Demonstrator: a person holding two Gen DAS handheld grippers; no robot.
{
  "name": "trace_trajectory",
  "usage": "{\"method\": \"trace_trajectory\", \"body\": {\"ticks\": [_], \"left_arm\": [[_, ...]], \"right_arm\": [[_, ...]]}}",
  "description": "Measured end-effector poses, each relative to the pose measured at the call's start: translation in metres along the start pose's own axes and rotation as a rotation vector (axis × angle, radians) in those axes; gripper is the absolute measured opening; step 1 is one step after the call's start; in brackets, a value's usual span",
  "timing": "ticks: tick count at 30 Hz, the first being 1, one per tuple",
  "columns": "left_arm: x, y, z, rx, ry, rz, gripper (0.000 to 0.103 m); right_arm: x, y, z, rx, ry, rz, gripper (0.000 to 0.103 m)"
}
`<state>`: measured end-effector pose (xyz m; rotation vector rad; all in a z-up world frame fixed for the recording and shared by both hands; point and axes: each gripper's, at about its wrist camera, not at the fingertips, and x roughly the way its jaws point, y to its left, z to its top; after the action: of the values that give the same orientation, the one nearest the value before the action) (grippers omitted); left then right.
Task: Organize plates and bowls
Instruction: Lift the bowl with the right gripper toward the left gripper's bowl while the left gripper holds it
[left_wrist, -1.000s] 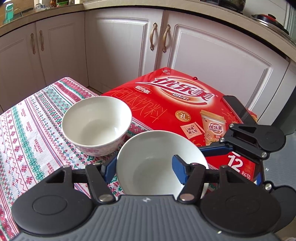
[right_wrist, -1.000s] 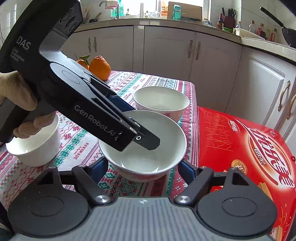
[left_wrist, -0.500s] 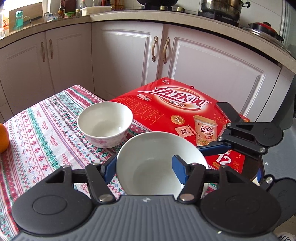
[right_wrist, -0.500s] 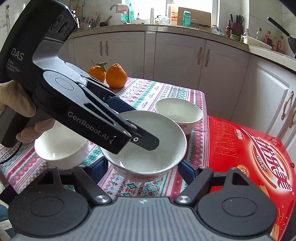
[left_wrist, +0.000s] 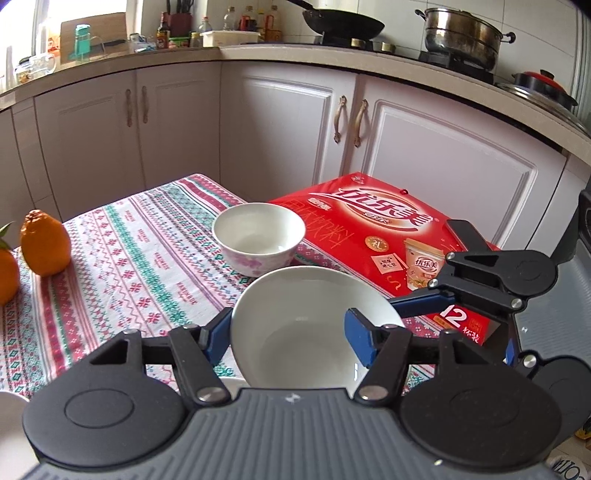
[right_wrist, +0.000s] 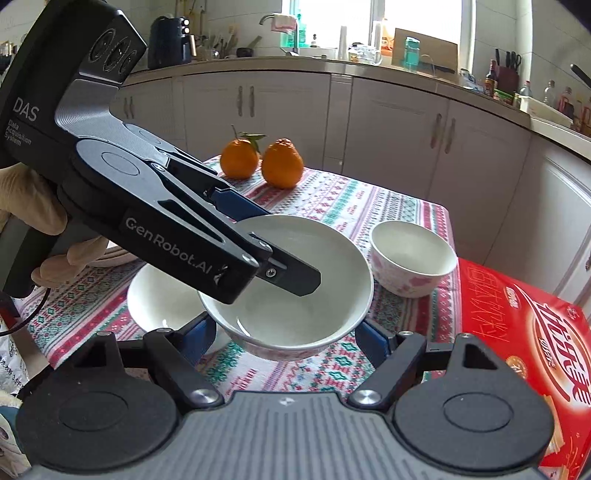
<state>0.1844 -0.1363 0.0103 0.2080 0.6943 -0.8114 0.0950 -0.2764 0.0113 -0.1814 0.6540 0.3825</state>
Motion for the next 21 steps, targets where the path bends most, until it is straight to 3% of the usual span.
{"method": "trace_trajectory", "body": {"ticks": [21], "left_arm": [[-0.036, 0.030, -0.025, -0.078, -0.033, 0.054, 0.067]], "right_arm": [[0.015, 0.040, 0.020, -0.056, 0.009, 0.075, 0.086]]}}
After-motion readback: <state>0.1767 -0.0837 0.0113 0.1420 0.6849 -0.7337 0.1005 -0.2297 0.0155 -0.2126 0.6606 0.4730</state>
